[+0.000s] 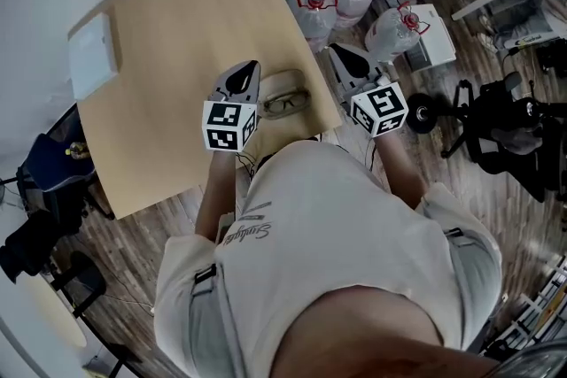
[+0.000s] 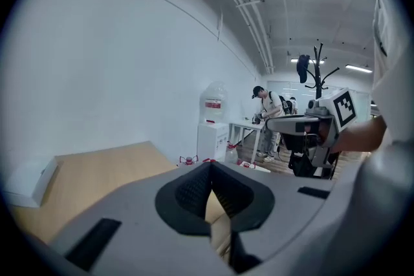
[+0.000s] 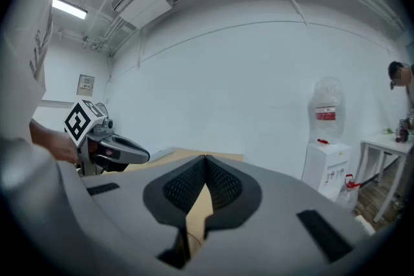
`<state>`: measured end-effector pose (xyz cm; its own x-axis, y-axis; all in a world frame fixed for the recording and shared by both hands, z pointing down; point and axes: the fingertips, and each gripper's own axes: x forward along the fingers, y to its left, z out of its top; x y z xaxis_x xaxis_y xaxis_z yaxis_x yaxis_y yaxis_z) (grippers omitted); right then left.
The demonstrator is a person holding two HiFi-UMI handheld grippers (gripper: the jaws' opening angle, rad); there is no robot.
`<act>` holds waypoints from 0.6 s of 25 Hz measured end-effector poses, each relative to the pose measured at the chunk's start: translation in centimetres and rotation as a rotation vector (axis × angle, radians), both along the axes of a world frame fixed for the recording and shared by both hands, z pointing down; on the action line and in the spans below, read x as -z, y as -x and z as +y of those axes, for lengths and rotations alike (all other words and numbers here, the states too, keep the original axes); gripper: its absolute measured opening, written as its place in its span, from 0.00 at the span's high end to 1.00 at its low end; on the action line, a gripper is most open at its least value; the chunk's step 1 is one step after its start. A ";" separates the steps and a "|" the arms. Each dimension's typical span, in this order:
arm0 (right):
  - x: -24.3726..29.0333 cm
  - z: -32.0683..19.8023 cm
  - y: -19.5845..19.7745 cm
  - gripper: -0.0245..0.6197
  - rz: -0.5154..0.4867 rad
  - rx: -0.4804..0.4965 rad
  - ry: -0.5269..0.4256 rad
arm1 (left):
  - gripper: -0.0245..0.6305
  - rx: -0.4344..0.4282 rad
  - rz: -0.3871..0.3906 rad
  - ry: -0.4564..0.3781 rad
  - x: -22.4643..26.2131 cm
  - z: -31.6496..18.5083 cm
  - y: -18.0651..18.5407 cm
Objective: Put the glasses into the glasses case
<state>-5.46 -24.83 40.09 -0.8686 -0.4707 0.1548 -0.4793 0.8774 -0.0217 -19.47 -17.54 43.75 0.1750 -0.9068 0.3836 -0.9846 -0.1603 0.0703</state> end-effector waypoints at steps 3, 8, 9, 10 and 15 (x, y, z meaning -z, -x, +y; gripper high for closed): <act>1.4 -0.4 0.5 0.97 -0.015 0.015 -0.032 | 0.94 0.025 0.002 -0.025 0.9 -0.3 0.7; 3.9 -0.8 0.7 0.97 -0.061 0.018 -0.086 | 0.94 0.062 -0.005 -0.088 3.6 -0.7 1.6; 4.4 -0.9 0.8 0.97 -0.068 0.018 -0.093 | 0.94 0.064 -0.009 -0.100 4.2 -0.9 1.8; 4.8 -1.1 0.8 0.97 -0.075 0.018 -0.099 | 0.94 0.064 -0.014 -0.111 4.8 -1.0 1.8; 6.4 -1.6 0.7 0.97 -0.098 0.016 -0.114 | 0.94 0.059 -0.012 -0.152 7.1 -1.5 2.0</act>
